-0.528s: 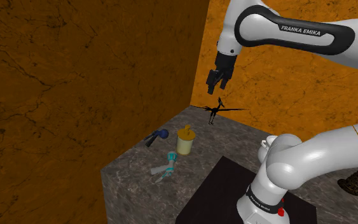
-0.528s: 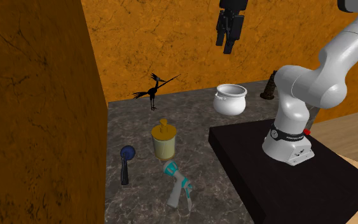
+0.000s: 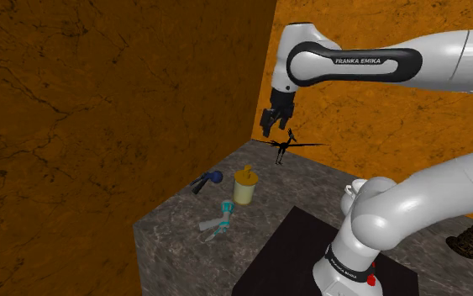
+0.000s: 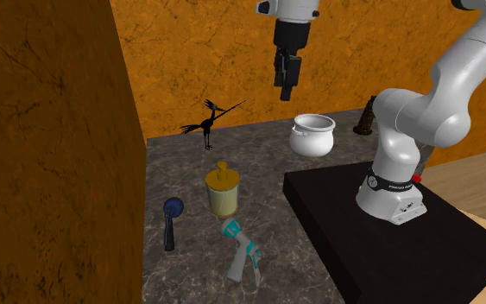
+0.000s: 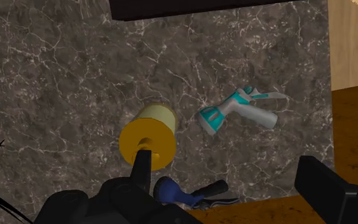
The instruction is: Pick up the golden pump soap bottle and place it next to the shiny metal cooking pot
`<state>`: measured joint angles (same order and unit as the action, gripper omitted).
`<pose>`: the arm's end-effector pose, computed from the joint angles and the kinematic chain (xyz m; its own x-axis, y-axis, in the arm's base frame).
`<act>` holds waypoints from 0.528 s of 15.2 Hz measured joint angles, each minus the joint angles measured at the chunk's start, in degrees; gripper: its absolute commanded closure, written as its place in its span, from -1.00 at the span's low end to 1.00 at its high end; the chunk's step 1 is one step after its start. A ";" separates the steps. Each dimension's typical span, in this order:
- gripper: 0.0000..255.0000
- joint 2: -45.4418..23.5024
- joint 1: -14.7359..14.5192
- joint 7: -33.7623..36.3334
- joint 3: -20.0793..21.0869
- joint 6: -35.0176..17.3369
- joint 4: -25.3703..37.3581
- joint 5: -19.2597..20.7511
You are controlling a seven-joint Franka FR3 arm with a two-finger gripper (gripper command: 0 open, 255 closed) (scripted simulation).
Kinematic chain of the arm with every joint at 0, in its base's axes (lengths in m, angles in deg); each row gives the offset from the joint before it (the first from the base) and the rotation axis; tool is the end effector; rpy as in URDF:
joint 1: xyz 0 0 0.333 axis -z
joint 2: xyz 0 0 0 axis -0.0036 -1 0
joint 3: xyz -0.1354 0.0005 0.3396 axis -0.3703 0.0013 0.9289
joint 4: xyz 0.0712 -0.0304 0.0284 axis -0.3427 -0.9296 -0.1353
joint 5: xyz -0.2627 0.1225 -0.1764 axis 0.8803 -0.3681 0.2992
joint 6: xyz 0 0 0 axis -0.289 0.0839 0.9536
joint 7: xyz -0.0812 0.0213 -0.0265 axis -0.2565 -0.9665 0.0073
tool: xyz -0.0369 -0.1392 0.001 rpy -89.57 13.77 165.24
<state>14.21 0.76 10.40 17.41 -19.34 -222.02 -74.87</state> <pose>0.2828 -0.0499 0.5689 0.9855 -0.1587 0.0608 -0.1645 -0.9806 0.1062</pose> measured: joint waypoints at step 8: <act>-1.00 -12.88 1.51 -0.41 -2.86 -13.64 -2.09 2.49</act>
<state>1.32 2.28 9.99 14.55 -32.97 -224.11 -72.38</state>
